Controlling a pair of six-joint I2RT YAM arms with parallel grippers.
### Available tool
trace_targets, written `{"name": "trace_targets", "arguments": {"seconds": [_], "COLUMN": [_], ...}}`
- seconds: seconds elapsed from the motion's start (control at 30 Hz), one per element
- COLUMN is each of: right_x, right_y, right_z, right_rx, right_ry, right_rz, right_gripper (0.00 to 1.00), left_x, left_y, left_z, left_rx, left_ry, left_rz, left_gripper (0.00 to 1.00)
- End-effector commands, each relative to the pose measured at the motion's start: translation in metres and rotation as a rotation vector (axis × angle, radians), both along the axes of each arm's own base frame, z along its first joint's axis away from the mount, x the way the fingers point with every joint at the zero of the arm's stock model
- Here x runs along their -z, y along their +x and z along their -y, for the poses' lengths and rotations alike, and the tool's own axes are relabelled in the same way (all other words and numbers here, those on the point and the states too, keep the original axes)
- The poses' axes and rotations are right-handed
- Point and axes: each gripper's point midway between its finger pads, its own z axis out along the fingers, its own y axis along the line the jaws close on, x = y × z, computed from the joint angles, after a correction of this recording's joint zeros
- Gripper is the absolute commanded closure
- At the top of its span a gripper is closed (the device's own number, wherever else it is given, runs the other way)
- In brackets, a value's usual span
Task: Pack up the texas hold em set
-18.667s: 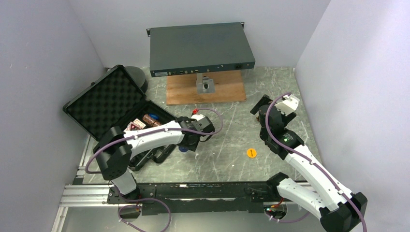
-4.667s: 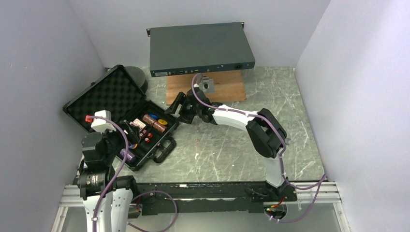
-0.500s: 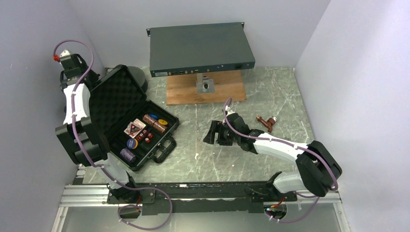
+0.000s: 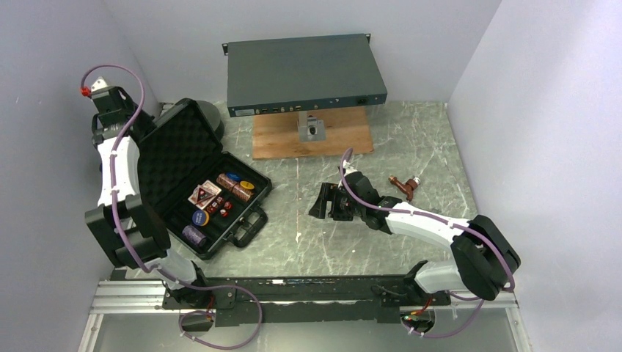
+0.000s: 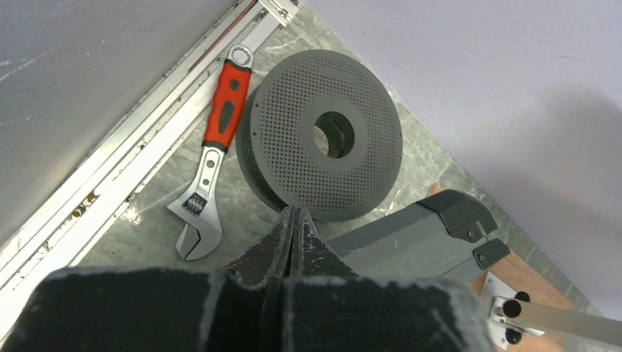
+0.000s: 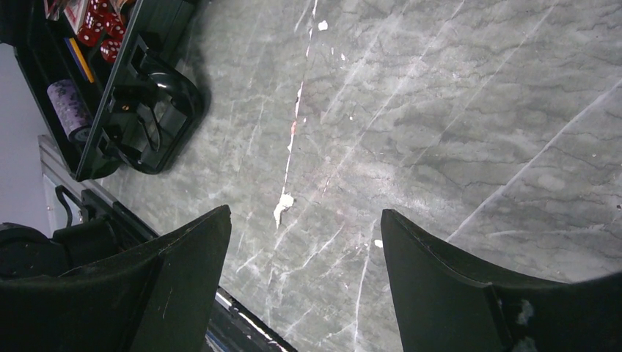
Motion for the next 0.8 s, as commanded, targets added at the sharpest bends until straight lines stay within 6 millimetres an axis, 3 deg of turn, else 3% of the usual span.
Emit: {"name": "trace_targets", "arguments": {"seconds": [0.0,0.77], "right_x": [-0.009,-0.008], "right_y": [0.005,0.006], "right_z": [0.001,0.000], "right_rx": [0.006,0.008], "right_ry": [0.012,0.011], "right_rz": [0.038,0.033], "right_gripper": [0.22,0.22], "left_x": [0.006,0.003], "left_y": [-0.022,-0.082], "left_z": [0.033,0.089], "left_rx": [0.062,0.169], "left_ry": [-0.080,-0.089], "left_rz": [-0.033,0.016], "left_gripper": [1.00,1.00]}}
